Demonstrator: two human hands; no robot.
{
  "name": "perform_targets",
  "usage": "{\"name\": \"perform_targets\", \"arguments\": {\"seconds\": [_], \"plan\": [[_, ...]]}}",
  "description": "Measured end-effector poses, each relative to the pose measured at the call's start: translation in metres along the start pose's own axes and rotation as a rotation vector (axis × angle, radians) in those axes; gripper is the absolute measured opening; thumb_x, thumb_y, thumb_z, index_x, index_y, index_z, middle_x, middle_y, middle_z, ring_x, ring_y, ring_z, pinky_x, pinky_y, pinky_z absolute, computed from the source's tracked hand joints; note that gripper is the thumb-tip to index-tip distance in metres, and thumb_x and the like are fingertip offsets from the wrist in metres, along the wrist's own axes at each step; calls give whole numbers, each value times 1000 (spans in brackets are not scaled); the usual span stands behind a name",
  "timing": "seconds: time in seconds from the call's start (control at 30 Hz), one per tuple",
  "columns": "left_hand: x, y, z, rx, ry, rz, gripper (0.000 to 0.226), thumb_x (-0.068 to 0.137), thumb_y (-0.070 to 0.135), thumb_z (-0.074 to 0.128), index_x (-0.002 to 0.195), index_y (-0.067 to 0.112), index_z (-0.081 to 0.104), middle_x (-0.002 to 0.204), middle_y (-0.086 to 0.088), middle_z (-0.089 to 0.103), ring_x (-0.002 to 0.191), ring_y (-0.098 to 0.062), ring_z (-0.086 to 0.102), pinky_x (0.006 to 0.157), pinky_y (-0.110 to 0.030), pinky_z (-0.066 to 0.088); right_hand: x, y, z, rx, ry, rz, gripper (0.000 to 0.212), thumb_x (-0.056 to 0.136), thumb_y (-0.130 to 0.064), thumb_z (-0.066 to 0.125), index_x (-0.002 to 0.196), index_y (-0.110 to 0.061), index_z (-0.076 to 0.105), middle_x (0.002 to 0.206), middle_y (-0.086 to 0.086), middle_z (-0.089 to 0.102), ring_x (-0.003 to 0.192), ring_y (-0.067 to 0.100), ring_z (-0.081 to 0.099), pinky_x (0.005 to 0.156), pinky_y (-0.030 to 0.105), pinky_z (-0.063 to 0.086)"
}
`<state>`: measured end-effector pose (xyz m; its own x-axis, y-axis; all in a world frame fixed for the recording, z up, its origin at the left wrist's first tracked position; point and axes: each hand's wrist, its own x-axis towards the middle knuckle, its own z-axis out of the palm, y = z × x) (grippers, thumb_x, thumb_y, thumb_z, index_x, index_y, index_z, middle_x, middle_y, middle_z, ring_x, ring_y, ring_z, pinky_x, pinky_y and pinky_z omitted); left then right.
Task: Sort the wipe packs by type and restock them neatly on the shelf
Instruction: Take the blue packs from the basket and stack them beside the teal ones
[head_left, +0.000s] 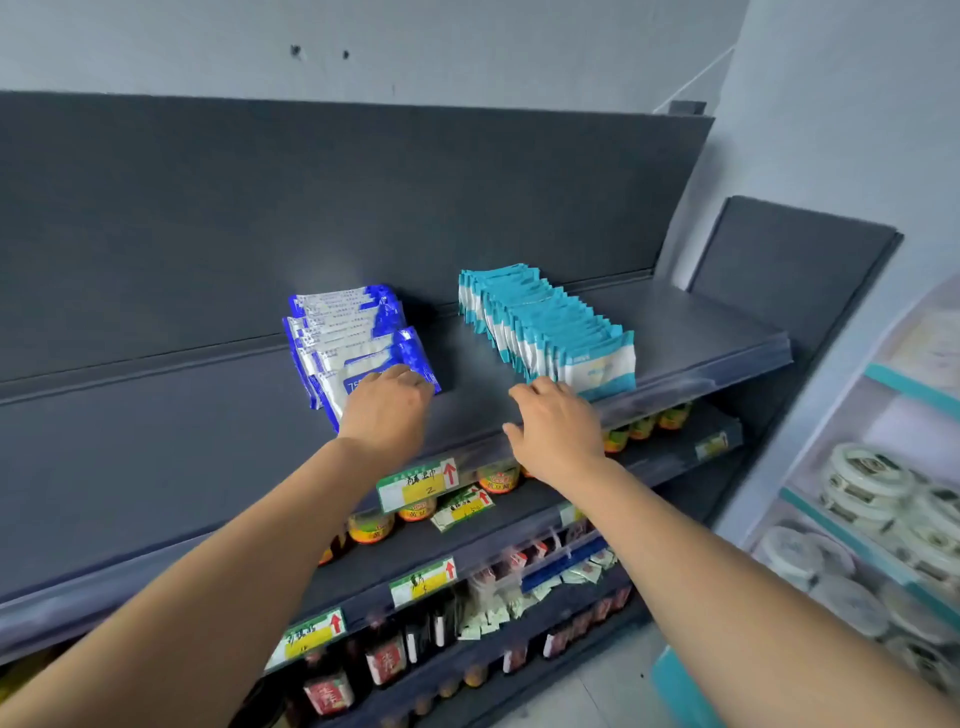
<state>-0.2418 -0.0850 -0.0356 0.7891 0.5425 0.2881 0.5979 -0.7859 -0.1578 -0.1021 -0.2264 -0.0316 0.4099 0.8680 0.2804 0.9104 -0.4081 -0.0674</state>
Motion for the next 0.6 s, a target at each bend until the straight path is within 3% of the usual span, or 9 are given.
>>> {"name": "perform_targets", "arguments": {"seconds": [0.27, 0.6], "plan": [[-29, 82, -9, -52, -13, 307, 24, 89, 20, 51, 111, 19, 61, 115, 0, 61, 114, -21, 49, 90, -33, 41, -125, 41, -19, -134, -97, 319, 44, 93, -39, 55, 130, -18, 49, 127, 6, 53, 120, 27, 47, 91, 38, 42], [-100, 247, -21, -126, -67, 678, 25, 93, 25, 50, 115, 17, 57, 121, -1, 56, 120, -22, 46, 92, -34, 39, -320, 105, -46, -179, -187, 689, 38, 92, -37, 54, 124, -18, 52, 123, 7, 55, 115, 27, 52, 87, 36, 45]]}}
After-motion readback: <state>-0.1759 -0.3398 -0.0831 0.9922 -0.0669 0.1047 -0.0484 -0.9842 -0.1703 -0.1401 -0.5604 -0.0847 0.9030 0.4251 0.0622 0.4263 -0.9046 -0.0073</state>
